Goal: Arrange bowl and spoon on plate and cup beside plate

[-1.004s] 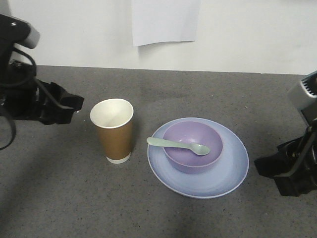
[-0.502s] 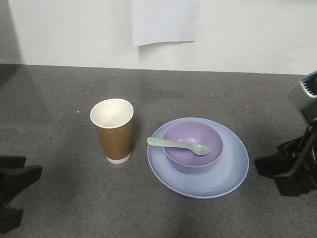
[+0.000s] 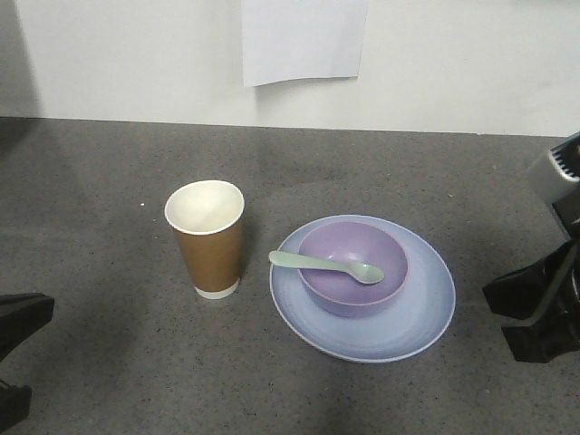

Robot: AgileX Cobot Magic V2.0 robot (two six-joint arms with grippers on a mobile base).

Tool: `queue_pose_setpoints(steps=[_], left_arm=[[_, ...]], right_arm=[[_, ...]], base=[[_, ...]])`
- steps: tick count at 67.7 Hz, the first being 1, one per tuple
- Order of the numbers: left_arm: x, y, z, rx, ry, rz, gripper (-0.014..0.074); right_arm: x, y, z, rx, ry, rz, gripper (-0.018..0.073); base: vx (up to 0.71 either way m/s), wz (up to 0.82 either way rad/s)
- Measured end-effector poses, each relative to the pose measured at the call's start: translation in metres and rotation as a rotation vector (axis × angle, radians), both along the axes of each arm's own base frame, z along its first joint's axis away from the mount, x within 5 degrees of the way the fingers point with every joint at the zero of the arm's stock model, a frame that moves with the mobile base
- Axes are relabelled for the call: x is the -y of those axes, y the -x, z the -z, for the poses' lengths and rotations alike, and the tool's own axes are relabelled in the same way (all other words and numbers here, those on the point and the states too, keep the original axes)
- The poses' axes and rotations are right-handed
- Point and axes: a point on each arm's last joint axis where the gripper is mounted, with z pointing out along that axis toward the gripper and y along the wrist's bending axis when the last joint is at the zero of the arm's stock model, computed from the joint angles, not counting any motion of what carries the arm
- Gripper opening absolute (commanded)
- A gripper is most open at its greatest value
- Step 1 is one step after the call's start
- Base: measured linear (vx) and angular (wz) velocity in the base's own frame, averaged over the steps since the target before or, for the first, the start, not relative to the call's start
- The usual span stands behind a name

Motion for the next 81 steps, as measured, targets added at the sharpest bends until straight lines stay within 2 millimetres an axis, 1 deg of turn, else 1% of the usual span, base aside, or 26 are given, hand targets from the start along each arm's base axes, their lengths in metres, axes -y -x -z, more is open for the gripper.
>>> queue_pose_setpoints(steps=[37, 44, 48, 52, 53, 59, 60, 74, 81], left_arm=[[0.000, 0.000, 0.000, 0.001, 0.000, -0.001, -0.0008], [-0.005, 0.006, 0.005, 0.037, 0.013, -0.024, -0.0008], [-0.013, 0.013, 0.014, 0.070, 0.019, -0.072, -0.0008], [-0.021, 0.022, 0.022, 0.138, 0.037, -0.131, -0.0008], [-0.024, 0.024, 0.027, 0.145, 0.037, -0.152, -0.0008], [-0.033, 0.037, 0.043, 0.238, 0.059, -0.224, -0.0008], [-0.034, 0.039, 0.049, 0.242, 0.059, -0.233, -0.0008], [-0.042, 0.054, 0.079, 0.432, 0.101, -0.291, -0.0008], [-0.045, 0.060, 0.089, 0.500, 0.130, -0.315, -0.0008]], right_arm=[[0.000, 0.000, 0.000, -0.004, 0.001, -0.001, -0.0008], [0.000, 0.000, 0.000, -0.005, 0.002, -0.001, -0.0008], [0.000, 0.000, 0.000, -0.005, 0.002, -0.001, -0.0008], [0.000, 0.000, 0.000, -0.005, 0.002, -0.001, -0.0008], [0.000, 0.000, 0.000, -0.005, 0.002, -0.001, -0.0008], [0.000, 0.000, 0.000, -0.006, 0.002, -0.002, -0.0008], [0.000, 0.000, 0.000, -0.006, 0.002, -0.002, -0.0008], [0.000, 0.000, 0.000, -0.006, 0.002, -0.002, -0.0008], [0.000, 0.001, 0.000, -0.007, 0.002, -0.002, -0.0008]], base=[[0.00, 0.00], [0.00, 0.00], [0.00, 0.00], [0.00, 0.00], [0.00, 0.00], [0.00, 0.00], [0.00, 0.00], [0.00, 0.00], [0.00, 0.00]])
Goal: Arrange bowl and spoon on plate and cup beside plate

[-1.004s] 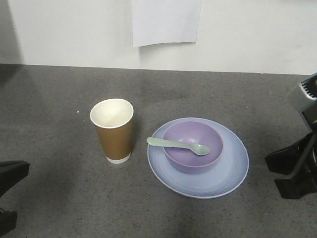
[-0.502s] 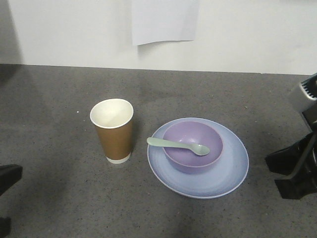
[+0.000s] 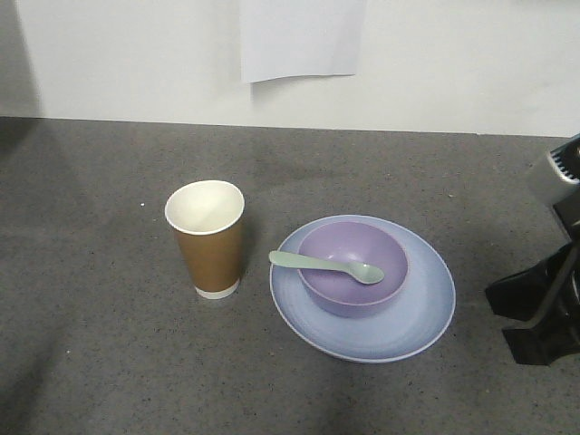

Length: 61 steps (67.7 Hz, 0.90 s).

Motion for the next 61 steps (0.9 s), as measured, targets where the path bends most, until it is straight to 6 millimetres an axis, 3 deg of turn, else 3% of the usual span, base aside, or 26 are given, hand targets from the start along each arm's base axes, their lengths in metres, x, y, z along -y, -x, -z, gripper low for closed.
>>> queue_pose_setpoints(steps=[15, 61], left_arm=[[-0.003, 0.004, 0.025, 0.034, 0.075, -0.024, -0.0008], [-0.003, 0.004, 0.026, 0.033, 0.087, -0.025, -0.0008]], right_arm=[[0.000, 0.000, 0.000, -0.002, 0.001, -0.001, -0.0008], [0.000, 0.000, 0.000, -0.003, 0.001, -0.001, -0.0008]], base=[[0.00, 0.00], [0.00, 0.00]])
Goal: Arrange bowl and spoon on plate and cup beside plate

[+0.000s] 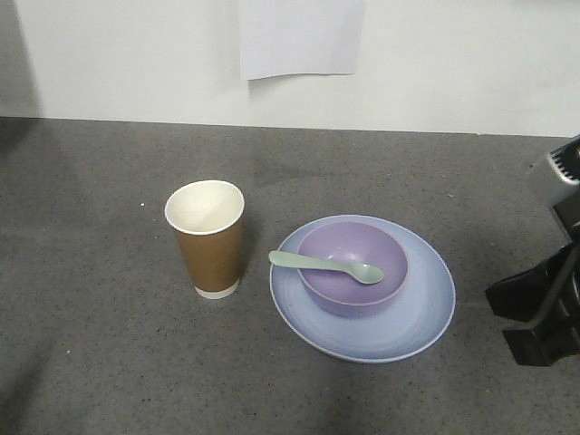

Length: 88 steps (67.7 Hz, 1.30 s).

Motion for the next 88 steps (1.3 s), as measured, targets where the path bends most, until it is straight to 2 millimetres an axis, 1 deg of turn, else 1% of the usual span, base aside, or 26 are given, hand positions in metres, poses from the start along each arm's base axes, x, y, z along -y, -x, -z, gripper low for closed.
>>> queue_pose_setpoints(steps=[25, 32, 38, 42, 46, 47, 49, 53, 54, 56, 60, 61, 62, 67, 75, 88], left_arm=[[0.000, 0.000, 0.000, 0.000, -0.001, 0.000, -0.0008], [0.000, 0.000, 0.001, -0.002, -0.001, 0.000, -0.0008], [0.000, 0.000, 0.001, -0.002, -0.001, 0.000, -0.0008], [0.000, 0.000, 0.001, -0.002, -0.001, 0.000, -0.0008], [0.000, 0.000, 0.001, -0.002, -0.001, 0.000, -0.0008], [0.000, 0.000, 0.001, -0.002, -0.001, 0.000, -0.0008], [0.000, 0.000, 0.001, -0.002, -0.001, 0.000, -0.0008], [0.000, 0.000, 0.001, -0.002, -0.001, 0.000, -0.0008], [0.000, 0.000, 0.001, -0.002, -0.001, 0.000, -0.0008], [0.000, 0.000, 0.001, -0.003, 0.000, 0.000, -0.0008], [0.000, 0.000, 0.001, -0.003, 0.000, 0.000, -0.0008], [0.000, 0.000, 0.001, -0.003, 0.000, 0.000, -0.0008], [0.000, 0.000, 0.001, -0.003, 0.000, 0.000, -0.0008], [0.000, 0.000, 0.001, -0.003, 0.000, 0.000, -0.0008], [0.000, 0.000, 0.001, -0.003, 0.000, 0.000, -0.0008], [0.000, 0.000, 0.001, -0.003, 0.000, 0.000, -0.0008]], right_arm=[[0.001, 0.001, 0.001, 0.016, -0.002, 0.005, -0.0007], [0.010, 0.007, 0.000, 0.136, 0.001, 0.049, -0.0007], [0.023, 0.017, 0.001, 0.291, -0.012, 0.130, -0.0007], [0.034, 0.026, 0.007, 0.415, -0.029, 0.205, -0.0007], [0.043, 0.037, 0.015, 0.526, -0.044, 0.273, -0.0007], [0.045, 0.040, 0.021, 0.542, -0.044, 0.289, -0.0007], [0.050, 0.048, 0.025, 0.620, -0.054, 0.329, -0.0007], [0.056, 0.063, 0.038, 0.716, -0.062, 0.386, -0.0006], [0.057, 0.066, 0.045, 0.728, -0.061, 0.398, -0.0006], [0.060, 0.075, 0.050, 0.790, -0.067, 0.426, -0.0005], [0.062, 0.087, 0.064, 0.855, -0.070, 0.460, -0.0005], [0.063, 0.089, 0.071, 0.858, -0.068, 0.466, -0.0005], [0.063, 0.092, 0.071, 0.876, -0.070, 0.471, -0.0005], [0.064, 0.101, 0.091, 0.909, -0.070, 0.487, -0.0005], [0.064, 0.106, 0.114, 0.931, -0.087, 0.504, -0.0003], [0.069, 0.100, 0.141, 0.960, -0.145, 0.578, -0.0003]], base=[[0.00, 0.00], [0.00, 0.00], [0.00, 0.00], [0.00, 0.00], [0.00, 0.00], [0.00, 0.00], [0.00, 0.00], [0.00, 0.00], [0.00, 0.00], [0.00, 0.00], [0.00, 0.00], [0.00, 0.00], [0.00, 0.00], [0.00, 0.00], [0.00, 0.00], [0.00, 0.00]])
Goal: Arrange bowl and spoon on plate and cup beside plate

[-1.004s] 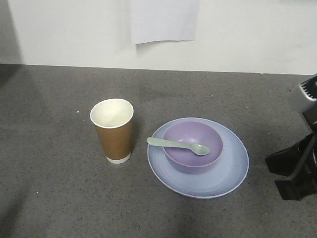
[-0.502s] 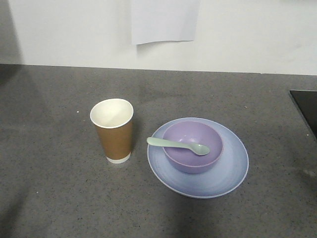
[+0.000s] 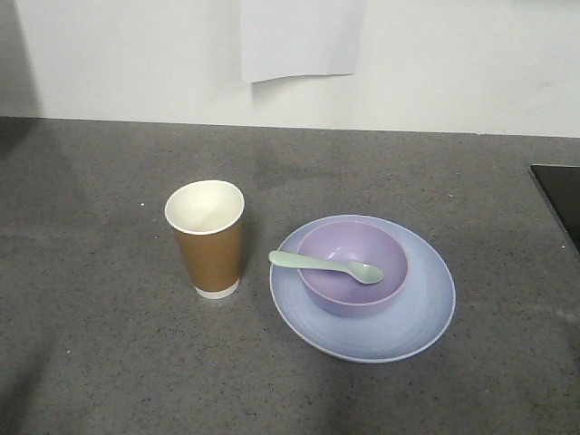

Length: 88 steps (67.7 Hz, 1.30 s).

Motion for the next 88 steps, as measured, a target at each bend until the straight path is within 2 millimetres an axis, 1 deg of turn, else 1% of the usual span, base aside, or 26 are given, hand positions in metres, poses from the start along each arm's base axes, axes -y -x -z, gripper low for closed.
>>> queue_pose_setpoints(steps=[9, 17, 61, 88], left_arm=[[0.000, 0.000, 0.000, 0.000, 0.000, 0.000, -0.0008], [0.000, 0.000, 0.000, 0.000, 0.000, 0.000, -0.0008], [0.000, 0.000, 0.000, 0.000, 0.000, 0.000, -0.0006], [0.000, 0.000, 0.000, 0.000, -0.001, 0.000, -0.0006]], right_arm=[[0.001, -0.003, 0.014, 0.045, -0.009, 0.007, -0.0003], [0.001, -0.002, 0.013, 0.095, 0.003, 0.006, -0.0003], [0.001, -0.002, 0.018, 0.035, 0.004, 0.008, -0.0003], [0.001, -0.002, 0.019, 0.029, 0.003, 0.008, -0.0003]], base=[[0.00, 0.00], [0.00, 0.00], [0.00, 0.00], [0.00, 0.00]])
